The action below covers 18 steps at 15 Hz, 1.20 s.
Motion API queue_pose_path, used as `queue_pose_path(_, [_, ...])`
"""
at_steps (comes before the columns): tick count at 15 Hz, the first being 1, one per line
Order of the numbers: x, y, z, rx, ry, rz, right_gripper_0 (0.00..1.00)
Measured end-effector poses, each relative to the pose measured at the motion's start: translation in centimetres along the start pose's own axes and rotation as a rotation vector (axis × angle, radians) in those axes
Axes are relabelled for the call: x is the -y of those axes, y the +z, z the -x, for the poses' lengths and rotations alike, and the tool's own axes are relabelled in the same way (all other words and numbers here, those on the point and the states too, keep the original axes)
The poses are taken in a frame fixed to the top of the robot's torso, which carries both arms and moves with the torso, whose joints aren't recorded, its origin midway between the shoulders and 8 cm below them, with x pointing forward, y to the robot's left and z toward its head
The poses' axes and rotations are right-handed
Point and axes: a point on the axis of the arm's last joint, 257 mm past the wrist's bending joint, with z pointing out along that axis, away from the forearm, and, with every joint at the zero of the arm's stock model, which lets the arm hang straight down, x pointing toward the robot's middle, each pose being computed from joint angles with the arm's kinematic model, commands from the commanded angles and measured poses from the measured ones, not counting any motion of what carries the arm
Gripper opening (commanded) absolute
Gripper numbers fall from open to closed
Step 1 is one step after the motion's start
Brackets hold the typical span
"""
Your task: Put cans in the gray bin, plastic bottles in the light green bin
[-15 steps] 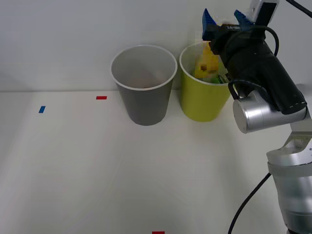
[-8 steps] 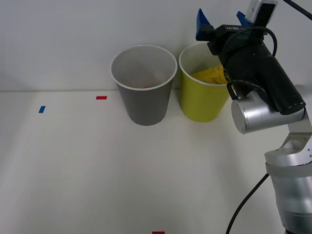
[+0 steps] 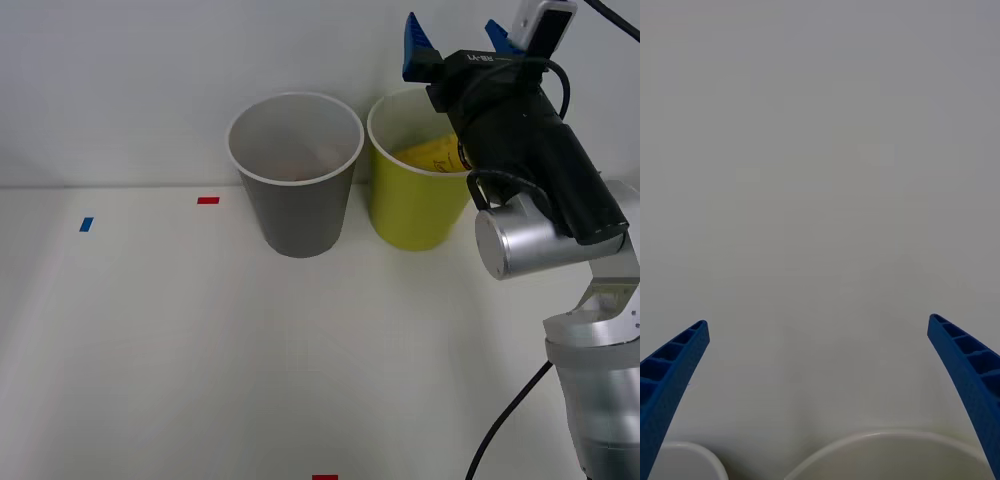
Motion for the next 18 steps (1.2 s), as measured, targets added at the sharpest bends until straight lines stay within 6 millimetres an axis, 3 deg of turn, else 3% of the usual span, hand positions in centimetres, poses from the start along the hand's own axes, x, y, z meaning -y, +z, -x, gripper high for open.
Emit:
queue_pose_path(4, [0.1,-4.4,0.6,0.042,0.027,0.023,1.0])
queue_pose_path(7, [0.4,-9.1,1.5,0.046,0.054,0.011,1.0])
queue_pose_path(11, [0.8,-15.8,1.0,0.063,0.087,-0.006,1.0])
queue_pose_path(18, [1.3,-28.9,-2.6,0.035,0.062,-0.05,1.0])
